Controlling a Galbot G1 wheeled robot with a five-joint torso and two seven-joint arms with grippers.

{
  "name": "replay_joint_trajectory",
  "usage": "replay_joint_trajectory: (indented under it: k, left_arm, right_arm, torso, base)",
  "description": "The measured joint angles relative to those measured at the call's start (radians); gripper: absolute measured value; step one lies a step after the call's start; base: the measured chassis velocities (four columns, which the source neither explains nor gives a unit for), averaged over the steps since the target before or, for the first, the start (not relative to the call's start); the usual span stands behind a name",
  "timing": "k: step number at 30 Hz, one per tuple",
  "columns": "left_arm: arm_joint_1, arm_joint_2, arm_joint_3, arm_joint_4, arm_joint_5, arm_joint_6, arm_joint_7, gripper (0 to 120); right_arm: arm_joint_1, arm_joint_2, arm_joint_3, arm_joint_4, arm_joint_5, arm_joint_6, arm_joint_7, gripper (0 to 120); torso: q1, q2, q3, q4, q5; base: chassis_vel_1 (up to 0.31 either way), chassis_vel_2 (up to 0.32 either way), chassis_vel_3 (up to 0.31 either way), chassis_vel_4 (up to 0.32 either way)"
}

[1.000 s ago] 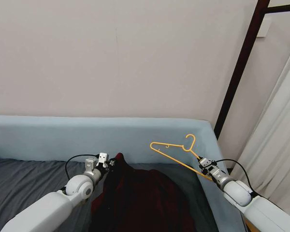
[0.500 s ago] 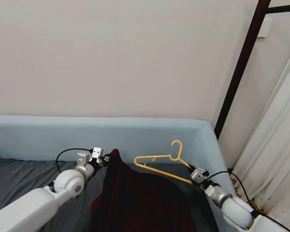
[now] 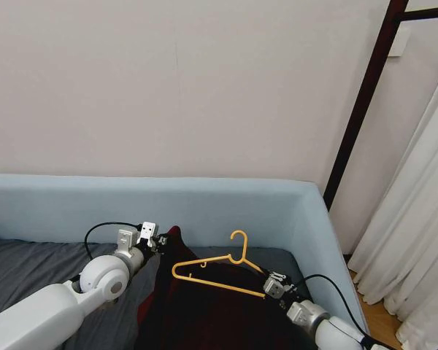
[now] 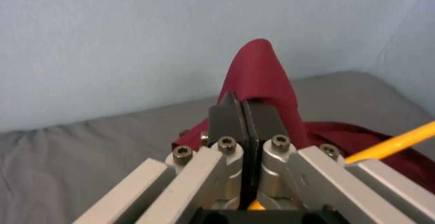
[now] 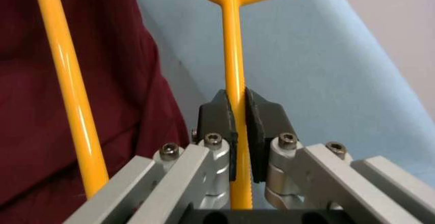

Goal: Pick up the clothes from the sofa and hang them on the clothes hanger.

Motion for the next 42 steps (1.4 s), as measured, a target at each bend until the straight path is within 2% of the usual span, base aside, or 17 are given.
replay_joint_trajectory:
  k: [6,12,22,26,33,42]
  left_arm:
    - [-0.007,-0.061,0.028,0.017,-0.003,0.022,-0.099,0]
    - [-0.017,-0.091,0.041,0.009,-0.018,0.031,-0.170,0]
    - [-0.020,-0.086,0.046,-0.057,-0.043,0.051,-0.215,0]
    - [-0.016,-0.072,0.058,-0.123,-0.058,0.064,-0.233,0]
    - [-0.013,-0.080,0.072,-0.181,-0.082,0.074,-0.279,0]
    - [-0.075,-0.142,0.116,-0.140,-0.068,0.035,-0.302,0]
  right_arm:
    - [0.014,0.013,-0.032,0.016,0.033,-0.046,0.014,4]
    - [0.035,0.030,-0.048,-0.003,0.026,-0.114,0.054,4]
    - [0.035,0.030,-0.040,-0.013,0.014,-0.221,0.121,4]
    - [0.030,0.031,-0.016,-0.010,0.025,-0.261,0.161,4]
    - [0.029,0.031,0.009,0.011,0.067,-0.276,0.196,4]
    - [0.026,0.011,0.009,0.060,0.063,-0.244,0.173,4]
  torso:
    - [0.000,0.000,0.000,-0.0001,0.0001]
    - [0.000,0.000,0.000,0.0000,0.0002]
    - [0.000,0.000,0.000,0.0000,0.0003]
    - [0.000,0.000,0.000,-0.0001,0.0003]
    - [0.000,0.000,0.000,0.0000,0.0003]
    - [0.000,0.000,0.000,-0.0001,0.0001]
  base:
    - [0.000,0.000,0.000,0.000]
    - [0.000,0.000,0.000,0.000]
    - [0.000,0.000,0.000,0.000]
    - [0.000,0.000,0.000,0.000]
    - [0.000,0.000,0.000,0.000]
    - [0.000,0.000,0.000,0.000]
